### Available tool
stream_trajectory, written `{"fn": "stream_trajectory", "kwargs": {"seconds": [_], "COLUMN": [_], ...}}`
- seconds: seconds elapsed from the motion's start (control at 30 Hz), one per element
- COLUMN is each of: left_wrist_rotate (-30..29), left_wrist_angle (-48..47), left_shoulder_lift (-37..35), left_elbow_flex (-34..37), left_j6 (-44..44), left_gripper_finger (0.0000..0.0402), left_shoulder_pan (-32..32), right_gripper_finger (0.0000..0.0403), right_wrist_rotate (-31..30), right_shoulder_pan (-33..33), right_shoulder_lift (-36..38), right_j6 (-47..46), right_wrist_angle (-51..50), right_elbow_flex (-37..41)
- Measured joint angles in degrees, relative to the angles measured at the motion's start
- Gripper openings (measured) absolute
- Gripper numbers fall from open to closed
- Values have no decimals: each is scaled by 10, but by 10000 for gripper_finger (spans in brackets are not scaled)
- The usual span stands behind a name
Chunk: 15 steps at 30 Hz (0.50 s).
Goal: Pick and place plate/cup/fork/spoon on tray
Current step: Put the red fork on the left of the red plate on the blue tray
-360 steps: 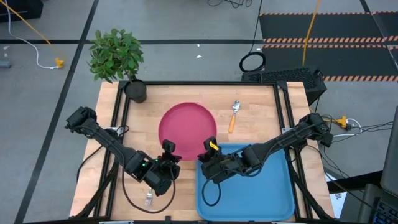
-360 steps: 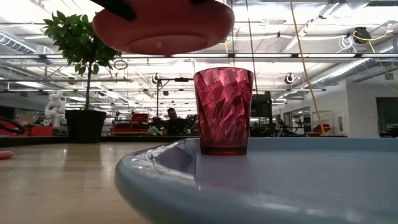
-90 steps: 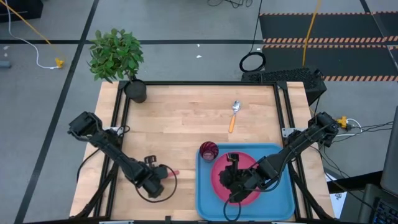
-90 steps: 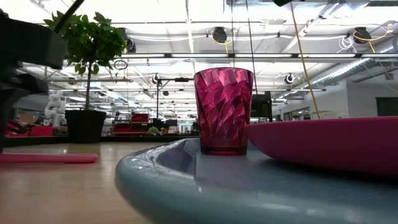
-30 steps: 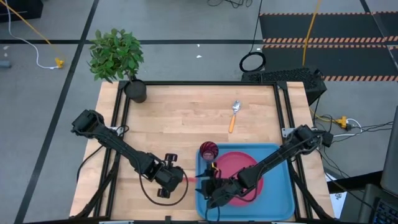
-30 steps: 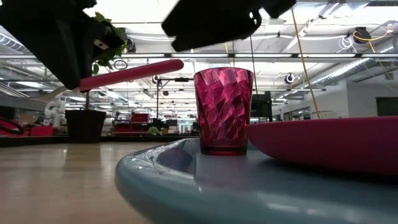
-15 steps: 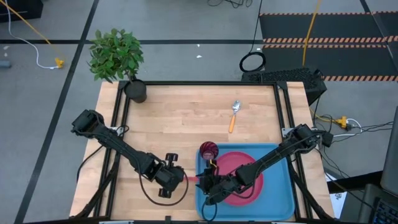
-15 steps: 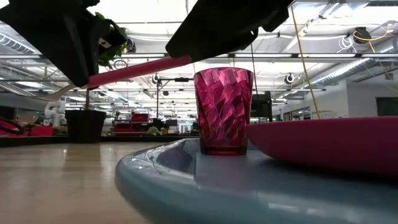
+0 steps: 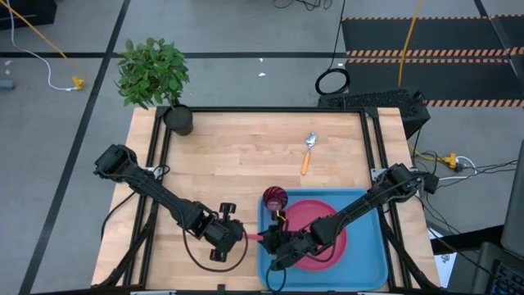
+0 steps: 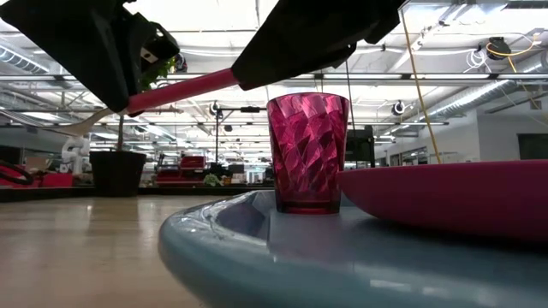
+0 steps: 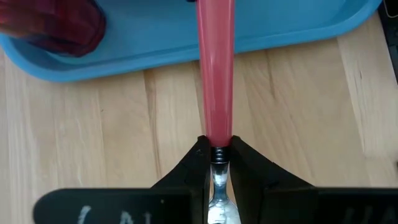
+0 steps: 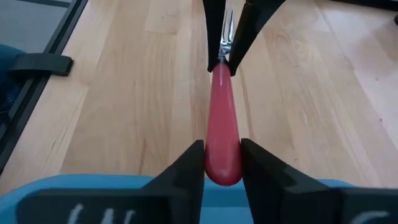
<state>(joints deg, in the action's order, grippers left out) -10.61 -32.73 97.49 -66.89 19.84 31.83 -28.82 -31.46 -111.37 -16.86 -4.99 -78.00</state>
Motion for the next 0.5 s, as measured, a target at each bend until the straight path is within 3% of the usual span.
{"fn": "stream_trajectory", "kwargs": {"seconds": [0.3, 0.5], "left_wrist_rotate": [1, -23], "left_wrist_angle": [1, 36], "left_shoulder_lift": [0, -1], "left_elbow_flex": [0, 0], "left_j6": [22, 31], "left_gripper_finger": [49, 111], "left_shoulder_pan": [0, 0], "right_gripper_finger": [72, 69], "right_wrist_rotate": [0, 2], "right_shoulder_pan": [0, 0], "right_shoulder_lift": [0, 0], "right_j6": [-5, -9], "right_wrist_angle": [3, 5], "right_elbow_flex": [0, 0]}}
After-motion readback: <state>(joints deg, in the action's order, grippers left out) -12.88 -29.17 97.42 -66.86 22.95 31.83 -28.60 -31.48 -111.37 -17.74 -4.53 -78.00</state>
